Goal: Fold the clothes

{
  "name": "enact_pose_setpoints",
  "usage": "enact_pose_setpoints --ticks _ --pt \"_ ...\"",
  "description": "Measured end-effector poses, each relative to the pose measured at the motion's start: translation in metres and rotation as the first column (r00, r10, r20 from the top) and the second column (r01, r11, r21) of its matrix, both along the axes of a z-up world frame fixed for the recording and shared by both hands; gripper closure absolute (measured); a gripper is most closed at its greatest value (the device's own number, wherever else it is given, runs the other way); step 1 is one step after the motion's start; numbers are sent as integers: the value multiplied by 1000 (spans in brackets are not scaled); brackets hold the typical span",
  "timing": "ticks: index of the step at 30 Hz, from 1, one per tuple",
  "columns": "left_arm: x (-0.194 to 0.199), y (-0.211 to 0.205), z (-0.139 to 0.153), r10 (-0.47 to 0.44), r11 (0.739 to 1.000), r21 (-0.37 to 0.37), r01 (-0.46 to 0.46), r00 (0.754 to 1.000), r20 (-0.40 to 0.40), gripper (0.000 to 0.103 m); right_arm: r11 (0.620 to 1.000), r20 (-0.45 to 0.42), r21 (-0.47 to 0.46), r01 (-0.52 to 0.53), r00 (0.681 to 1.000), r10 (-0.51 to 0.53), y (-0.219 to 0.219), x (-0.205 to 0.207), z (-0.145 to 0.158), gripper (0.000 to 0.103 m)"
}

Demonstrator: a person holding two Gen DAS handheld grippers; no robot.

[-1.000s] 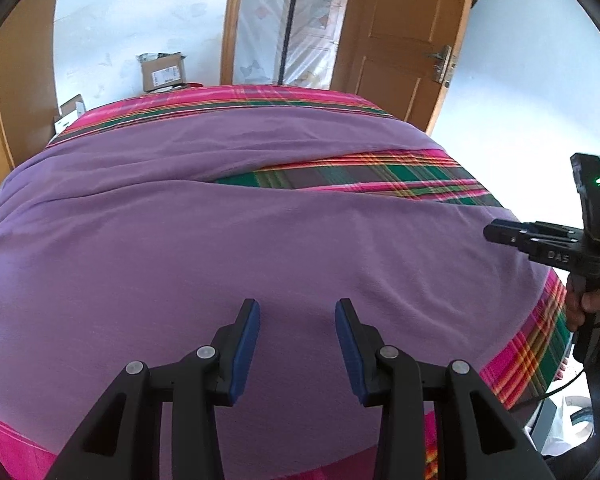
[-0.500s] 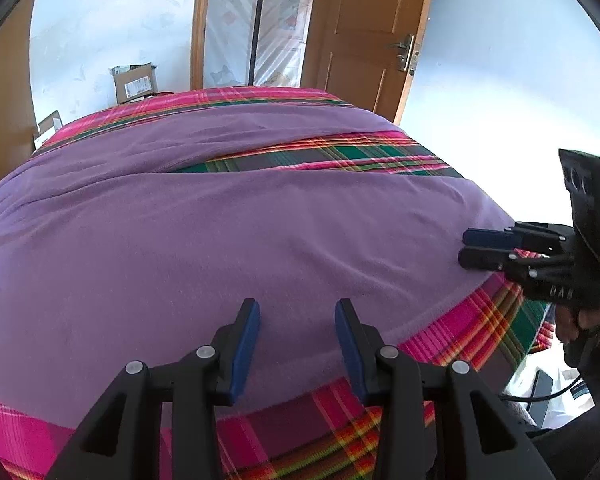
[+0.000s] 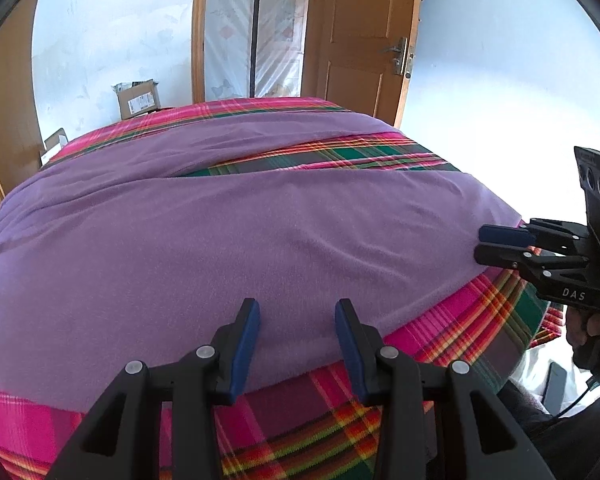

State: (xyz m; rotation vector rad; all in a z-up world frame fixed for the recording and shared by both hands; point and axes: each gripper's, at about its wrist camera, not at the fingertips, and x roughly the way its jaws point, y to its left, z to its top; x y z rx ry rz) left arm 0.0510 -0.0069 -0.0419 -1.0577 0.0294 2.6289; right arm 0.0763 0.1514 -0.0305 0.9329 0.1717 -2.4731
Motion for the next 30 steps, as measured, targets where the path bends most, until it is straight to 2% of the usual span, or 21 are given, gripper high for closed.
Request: enact_pose_setpoints --ticks 3,7,13,17,18,22,30 --pt "7 -6 0 9 1000 10 -9 1000 -1 63 999 -7 -20 -45 999 45 -14 1 1 69" --pt "17 -19 2 37 999 26 -37 999 -3 64 994 -15 30 -107 994 108 -35 4 -4 68" --pt "12 -75 5 224 972 72 -225 974 13 64 996 29 -35 -88 996 89 -29 -10 0 68" --pt "8 -102 2 317 947 48 -319 948 30 64 997 27 -51 -66 997 67 -27 -19 3 68" --pt "7 -106 2 327 943 52 -328 945 30 67 997 35 -49 -58 998 59 -27 -23 3 68" --pt "2 -109 4 344 938 41 -345 938 30 67 998 64 -45 -32 997 35 -27 -32 0 68" --pt "-25 -114 17 372 928 26 -372 928 3 67 998 45 -49 -34 998 36 -31 -51 15 68"
